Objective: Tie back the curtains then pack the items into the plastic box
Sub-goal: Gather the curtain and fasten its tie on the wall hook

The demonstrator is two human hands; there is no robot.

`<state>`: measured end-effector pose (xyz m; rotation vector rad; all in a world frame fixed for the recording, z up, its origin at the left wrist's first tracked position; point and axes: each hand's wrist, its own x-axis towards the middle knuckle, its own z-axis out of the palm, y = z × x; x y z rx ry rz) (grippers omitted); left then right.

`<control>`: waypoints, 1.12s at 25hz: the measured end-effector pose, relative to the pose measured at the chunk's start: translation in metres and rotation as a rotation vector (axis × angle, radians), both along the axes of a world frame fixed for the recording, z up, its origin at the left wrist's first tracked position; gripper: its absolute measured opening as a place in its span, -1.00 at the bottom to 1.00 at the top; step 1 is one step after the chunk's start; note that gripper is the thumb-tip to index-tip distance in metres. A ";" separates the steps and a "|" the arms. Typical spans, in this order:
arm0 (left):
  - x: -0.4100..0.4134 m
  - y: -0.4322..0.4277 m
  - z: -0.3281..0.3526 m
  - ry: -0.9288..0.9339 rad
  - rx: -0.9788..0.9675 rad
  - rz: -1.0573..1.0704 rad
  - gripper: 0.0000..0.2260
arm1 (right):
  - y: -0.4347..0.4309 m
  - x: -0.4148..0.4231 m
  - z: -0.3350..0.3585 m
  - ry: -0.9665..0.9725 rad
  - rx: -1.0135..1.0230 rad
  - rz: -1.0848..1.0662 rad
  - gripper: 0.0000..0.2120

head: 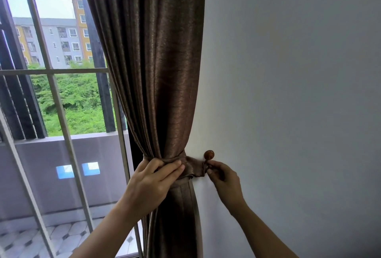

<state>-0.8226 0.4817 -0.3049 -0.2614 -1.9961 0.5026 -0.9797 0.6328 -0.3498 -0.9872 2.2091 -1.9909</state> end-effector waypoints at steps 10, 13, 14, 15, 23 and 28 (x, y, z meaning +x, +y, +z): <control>0.003 -0.005 -0.008 0.020 -0.006 -0.006 -0.78 | -0.009 0.007 -0.014 -0.385 -0.208 0.203 -0.73; 0.002 -0.007 -0.009 0.005 0.006 -0.017 -0.75 | -0.008 0.004 -0.019 -0.514 -0.333 0.295 -0.73; 0.002 -0.007 -0.009 0.004 0.009 -0.018 -0.75 | -0.008 0.003 -0.020 -0.479 -0.300 0.285 -0.74; 0.001 -0.008 -0.009 0.009 0.009 -0.023 -0.75 | -0.007 0.002 -0.019 -0.425 -0.249 0.268 -0.75; -0.004 -0.003 -0.013 -0.018 -0.025 -0.022 -0.79 | -0.032 0.004 -0.021 -0.227 -0.238 -0.105 -0.78; 0.003 0.009 -0.012 -0.030 0.157 -0.057 -0.79 | -0.037 -0.005 -0.018 -0.247 -0.131 -0.239 -0.93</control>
